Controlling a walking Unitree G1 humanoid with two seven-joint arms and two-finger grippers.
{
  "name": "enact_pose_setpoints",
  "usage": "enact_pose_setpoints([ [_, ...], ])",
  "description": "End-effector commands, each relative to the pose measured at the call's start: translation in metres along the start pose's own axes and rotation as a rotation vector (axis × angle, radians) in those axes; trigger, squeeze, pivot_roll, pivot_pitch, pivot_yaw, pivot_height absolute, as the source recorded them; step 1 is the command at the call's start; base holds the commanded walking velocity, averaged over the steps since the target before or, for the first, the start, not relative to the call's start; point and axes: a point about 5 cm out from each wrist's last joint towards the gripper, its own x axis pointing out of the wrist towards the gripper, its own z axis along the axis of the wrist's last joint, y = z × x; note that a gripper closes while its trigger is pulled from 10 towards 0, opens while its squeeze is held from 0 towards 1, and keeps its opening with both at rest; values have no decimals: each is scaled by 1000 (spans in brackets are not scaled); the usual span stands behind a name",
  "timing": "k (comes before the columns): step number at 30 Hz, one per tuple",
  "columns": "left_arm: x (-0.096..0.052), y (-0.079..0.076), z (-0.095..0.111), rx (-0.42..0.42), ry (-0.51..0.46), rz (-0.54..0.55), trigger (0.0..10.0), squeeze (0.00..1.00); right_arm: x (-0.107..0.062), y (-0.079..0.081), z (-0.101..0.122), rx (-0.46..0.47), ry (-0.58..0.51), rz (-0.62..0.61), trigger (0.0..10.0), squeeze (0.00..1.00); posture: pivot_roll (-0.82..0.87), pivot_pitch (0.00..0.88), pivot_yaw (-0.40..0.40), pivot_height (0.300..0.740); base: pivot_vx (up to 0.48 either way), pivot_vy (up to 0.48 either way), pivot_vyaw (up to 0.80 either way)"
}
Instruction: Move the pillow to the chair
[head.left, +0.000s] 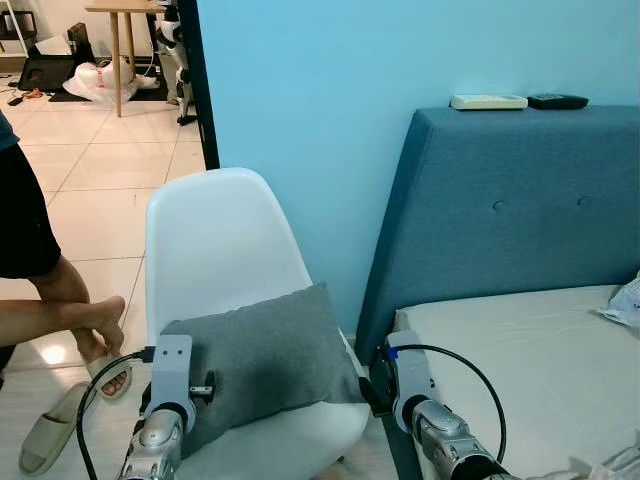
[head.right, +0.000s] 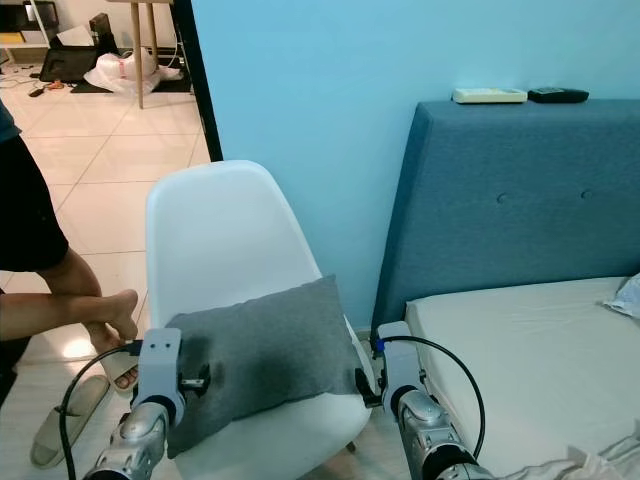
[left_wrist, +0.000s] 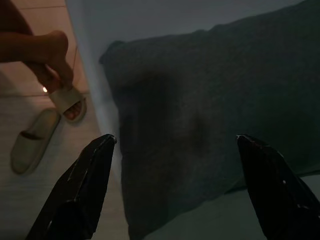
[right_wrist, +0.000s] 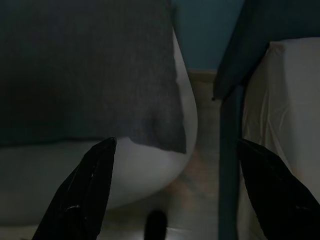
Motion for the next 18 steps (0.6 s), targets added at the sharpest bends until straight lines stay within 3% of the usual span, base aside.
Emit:
enact_pose_setpoints([
  [1, 1, 0, 4, -23, -11, -13, 10000, 0, -1, -1, -1, 40, -19, -16, 10000, 0, 6, 44, -37, 740, 0, 0, 0],
  [14, 3, -3, 10, -62, -38, -19, 10000, 0, -1, -2, 2, 46, -29, -20, 10000, 0, -5, 40, -28, 740, 0, 0, 0],
  [18, 3, -3, 9, -63, -34, -26, 10000, 0, -1, -3, 2, 46, -32, -23, 10000, 0, -7, 39, -27, 740, -269, 0, 0],
])
